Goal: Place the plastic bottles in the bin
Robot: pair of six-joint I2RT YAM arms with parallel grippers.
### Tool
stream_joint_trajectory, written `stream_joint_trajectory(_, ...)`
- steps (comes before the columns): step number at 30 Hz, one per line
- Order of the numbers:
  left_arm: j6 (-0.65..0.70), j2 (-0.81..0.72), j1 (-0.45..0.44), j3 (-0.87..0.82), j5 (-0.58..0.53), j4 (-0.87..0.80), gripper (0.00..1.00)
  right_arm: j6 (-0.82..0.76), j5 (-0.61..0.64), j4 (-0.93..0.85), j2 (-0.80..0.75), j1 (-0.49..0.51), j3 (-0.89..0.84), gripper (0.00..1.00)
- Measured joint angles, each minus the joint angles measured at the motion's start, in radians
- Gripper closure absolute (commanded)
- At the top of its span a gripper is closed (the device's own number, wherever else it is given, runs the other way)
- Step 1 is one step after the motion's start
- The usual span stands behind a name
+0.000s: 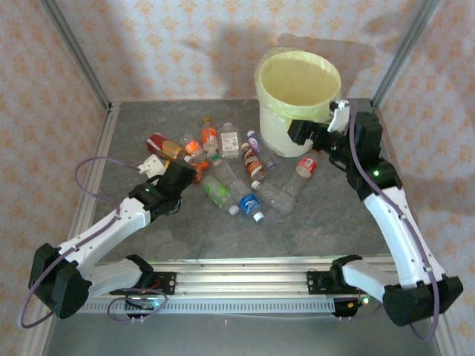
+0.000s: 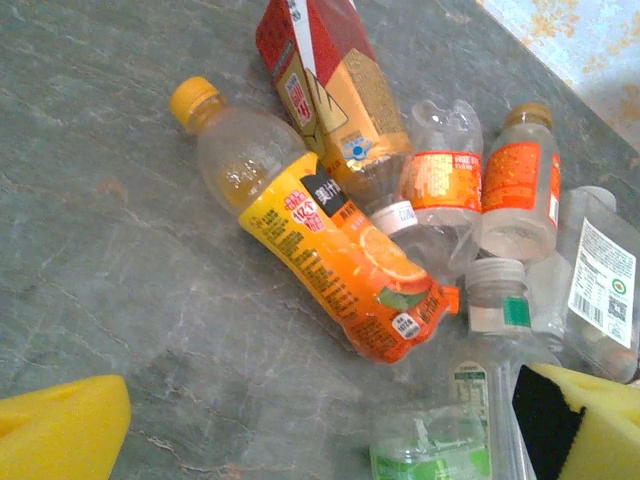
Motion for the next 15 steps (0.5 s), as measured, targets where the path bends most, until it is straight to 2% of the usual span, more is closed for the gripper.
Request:
stream_joint_trajectory(5,-0.015,0.039,0.095,0.0,0.009,0.025,0.0,0.061,0.006,0.09,-0.088,0.014,-0.101,0.01)
stream_joint_trajectory(10,-0.026,0.117,0.212,0.0,0.045,0.038,0.0,0.1,-0.006,0.155,-0.08,0.018,-0.121,0.01)
stream_joint_trajectory(15,-0.051,0.197,0.293,0.005,0.131,0.061,0.0,0.113,-0.016,0.183,-0.069,0.022,-0.121,0.01)
